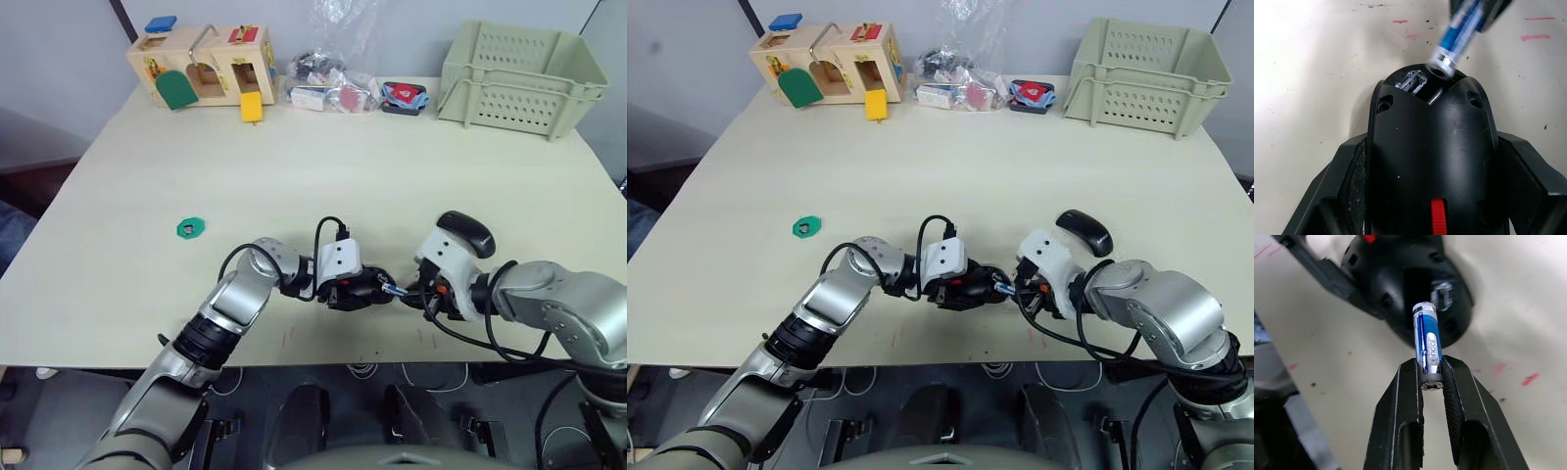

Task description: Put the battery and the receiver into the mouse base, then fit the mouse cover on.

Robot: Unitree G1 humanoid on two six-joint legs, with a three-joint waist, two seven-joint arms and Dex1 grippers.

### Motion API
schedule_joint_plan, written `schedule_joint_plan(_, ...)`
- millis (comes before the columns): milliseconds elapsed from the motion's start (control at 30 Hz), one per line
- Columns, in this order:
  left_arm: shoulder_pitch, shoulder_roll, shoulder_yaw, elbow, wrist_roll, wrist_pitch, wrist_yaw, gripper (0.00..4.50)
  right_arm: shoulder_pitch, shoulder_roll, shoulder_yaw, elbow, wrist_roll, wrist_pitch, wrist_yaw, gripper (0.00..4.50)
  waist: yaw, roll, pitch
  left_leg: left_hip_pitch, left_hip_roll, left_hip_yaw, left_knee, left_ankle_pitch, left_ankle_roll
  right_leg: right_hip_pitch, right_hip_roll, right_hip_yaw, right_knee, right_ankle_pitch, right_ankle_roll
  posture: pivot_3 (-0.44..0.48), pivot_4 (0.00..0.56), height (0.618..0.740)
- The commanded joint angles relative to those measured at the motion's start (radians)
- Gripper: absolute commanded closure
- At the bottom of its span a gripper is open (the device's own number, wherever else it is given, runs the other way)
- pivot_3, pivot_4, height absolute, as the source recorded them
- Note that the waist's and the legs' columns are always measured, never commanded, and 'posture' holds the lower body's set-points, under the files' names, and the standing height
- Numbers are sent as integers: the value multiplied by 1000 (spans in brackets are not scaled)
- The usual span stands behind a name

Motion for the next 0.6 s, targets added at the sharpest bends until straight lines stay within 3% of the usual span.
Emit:
schedule_joint_plan(33, 13, 0, -30, -5, 13, 12, 11, 1468, -15, 46, 0, -5, -3, 58, -49, 4452, 0, 0, 0, 0, 0, 0, 0, 0, 0, 0, 0, 0, 0, 0, 0, 0, 150, 740)
schedule_joint_plan(267, 12, 5, -35, 1, 15, 7, 11, 1468, -32, 103, 26, 35, -8, 65, -135, 4452, 0, 0, 0, 0, 0, -1, 0, 0, 0, 0, 0, -1, 0, 0, 0, 0, 150, 740)
schedule_joint_plan(333, 9, 4, -36, 8, 16, 4, 11, 1468, -35, 117, 27, 41, -13, 65, -147, 3430, 0, 0, 0, 0, 0, 0, 0, 0, 0, 0, 0, -1, 0, 0, 0, 0, 150, 740)
schedule_joint_plan(467, 9, 4, -37, 12, 15, 2, 11, 1468, -34, 106, 22, 23, 2, 64, -134, 1847, -3, 0, -1, 1, 0, 0, 0, 0, 0, 0, 0, 0, 0, 0, 0, 0, 150, 740)
schedule_joint_plan(500, 9, 5, -37, 12, 15, 1, 10, 1468, -31, 99, 15, 15, 8, 58, -127, 1234, -3, 0, -1, 1, 0, -1, 0, 0, 0, 0, 0, -1, 0, 0, 0, 0, 150, 740)
schedule_joint_plan(533, 9, 5, -38, 12, 15, 1, 10, 1468, -27, 89, 2, 8, 14, 52, -119, 1071, -2, 0, -1, 1, 0, -1, 0, 0, 0, 0, 0, -1, 0, 0, 0, 0, 150, 740)
schedule_joint_plan(567, 9, 5, -37, 12, 14, 1, 10, 1468, -19, 71, -9, -2, 19, 36, -107, 324, -2, 0, -1, 1, 0, 0, 0, 0, 0, 0, 0, 0, 0, 0, 0, 0, 150, 740)
schedule_joint_plan(600, 9, 5, -37, 12, 14, 1, 11, 1468, -9, 53, -20, -11, 26, 16, -93, 324, 0, 0, -1, 1, 0, 0, 0, 0, 0, 0, 0, 0, 0, 0, 0, 0, 150, 740)
